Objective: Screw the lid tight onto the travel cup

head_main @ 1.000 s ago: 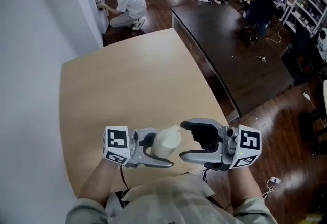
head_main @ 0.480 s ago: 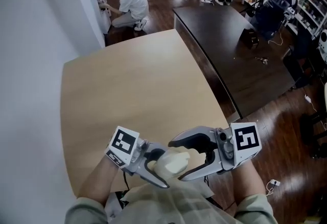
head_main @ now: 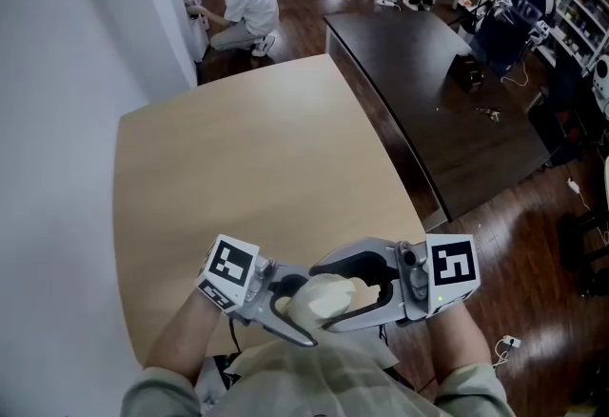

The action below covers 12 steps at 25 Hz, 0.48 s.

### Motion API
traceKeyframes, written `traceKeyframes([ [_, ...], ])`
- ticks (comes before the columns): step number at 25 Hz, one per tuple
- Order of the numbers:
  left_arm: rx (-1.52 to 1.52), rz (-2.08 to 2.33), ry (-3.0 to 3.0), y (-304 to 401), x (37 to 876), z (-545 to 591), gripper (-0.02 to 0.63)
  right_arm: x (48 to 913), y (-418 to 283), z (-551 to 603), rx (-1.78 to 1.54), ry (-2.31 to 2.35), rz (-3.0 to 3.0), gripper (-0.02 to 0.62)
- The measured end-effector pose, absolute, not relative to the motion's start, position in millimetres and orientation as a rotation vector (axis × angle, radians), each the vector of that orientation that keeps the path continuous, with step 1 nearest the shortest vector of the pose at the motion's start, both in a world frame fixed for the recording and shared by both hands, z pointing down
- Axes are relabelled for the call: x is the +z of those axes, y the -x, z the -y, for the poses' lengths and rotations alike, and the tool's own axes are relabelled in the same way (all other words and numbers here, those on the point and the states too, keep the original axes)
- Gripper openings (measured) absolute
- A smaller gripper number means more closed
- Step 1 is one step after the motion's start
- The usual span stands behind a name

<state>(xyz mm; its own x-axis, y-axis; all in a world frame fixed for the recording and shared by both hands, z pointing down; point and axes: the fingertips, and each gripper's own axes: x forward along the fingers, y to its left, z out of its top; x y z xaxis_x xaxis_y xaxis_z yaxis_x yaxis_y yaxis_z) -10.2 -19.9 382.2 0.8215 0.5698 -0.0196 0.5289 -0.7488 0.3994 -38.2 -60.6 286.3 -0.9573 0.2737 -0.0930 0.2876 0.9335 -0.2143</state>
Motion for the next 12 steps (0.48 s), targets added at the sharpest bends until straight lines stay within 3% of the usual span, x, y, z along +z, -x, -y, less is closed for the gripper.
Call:
traceKeyframes([
  [12, 0.311, -0.144, -2.819, -5, 412, 105, 0.316, 314, 26, 138, -0.498, 0.253, -3.003, 0.282],
])
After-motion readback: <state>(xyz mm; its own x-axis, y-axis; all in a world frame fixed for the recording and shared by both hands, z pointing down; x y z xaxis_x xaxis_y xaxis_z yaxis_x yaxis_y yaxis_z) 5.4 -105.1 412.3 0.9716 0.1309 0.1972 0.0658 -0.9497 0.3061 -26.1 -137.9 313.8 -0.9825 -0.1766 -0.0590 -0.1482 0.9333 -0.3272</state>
